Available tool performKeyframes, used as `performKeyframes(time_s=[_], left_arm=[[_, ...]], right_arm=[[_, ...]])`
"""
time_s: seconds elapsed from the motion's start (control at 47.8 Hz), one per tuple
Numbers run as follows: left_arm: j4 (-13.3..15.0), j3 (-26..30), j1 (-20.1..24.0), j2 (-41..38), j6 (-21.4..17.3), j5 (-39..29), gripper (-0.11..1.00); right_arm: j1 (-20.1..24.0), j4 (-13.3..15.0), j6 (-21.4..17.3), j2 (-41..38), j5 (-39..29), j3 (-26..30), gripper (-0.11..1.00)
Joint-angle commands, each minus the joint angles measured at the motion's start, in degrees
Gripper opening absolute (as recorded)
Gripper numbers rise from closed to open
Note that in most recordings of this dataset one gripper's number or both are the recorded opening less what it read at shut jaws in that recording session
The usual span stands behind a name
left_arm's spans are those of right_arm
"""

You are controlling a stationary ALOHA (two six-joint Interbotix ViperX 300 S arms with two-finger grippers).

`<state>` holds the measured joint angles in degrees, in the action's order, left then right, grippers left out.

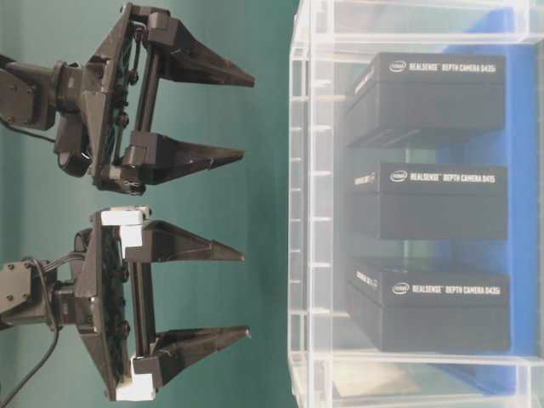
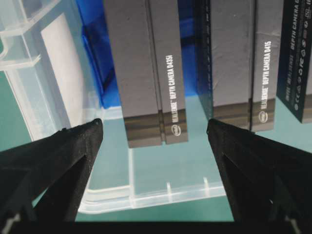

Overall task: Take the box out of the case with both arms.
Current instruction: 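Lower both grippers around the left and right boxes and close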

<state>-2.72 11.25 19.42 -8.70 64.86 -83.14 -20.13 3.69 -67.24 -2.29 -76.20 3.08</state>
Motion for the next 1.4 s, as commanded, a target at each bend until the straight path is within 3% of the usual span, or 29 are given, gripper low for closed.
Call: performKeyframes(time_s=[0.0, 1.38], left_arm=[[-0.26, 1.05, -0.09, 0.79, -0.09, 0.53, 0.84], [-0.26, 0.88, -0.09, 0.09, -0.97, 0.79, 0.84]], right_arm=[[0.09, 0.18, -0.35, 0.79, 0.18, 0.62, 0.95], [0.18, 0.35, -0.26, 0.18, 0.35, 0.62, 0.95]])
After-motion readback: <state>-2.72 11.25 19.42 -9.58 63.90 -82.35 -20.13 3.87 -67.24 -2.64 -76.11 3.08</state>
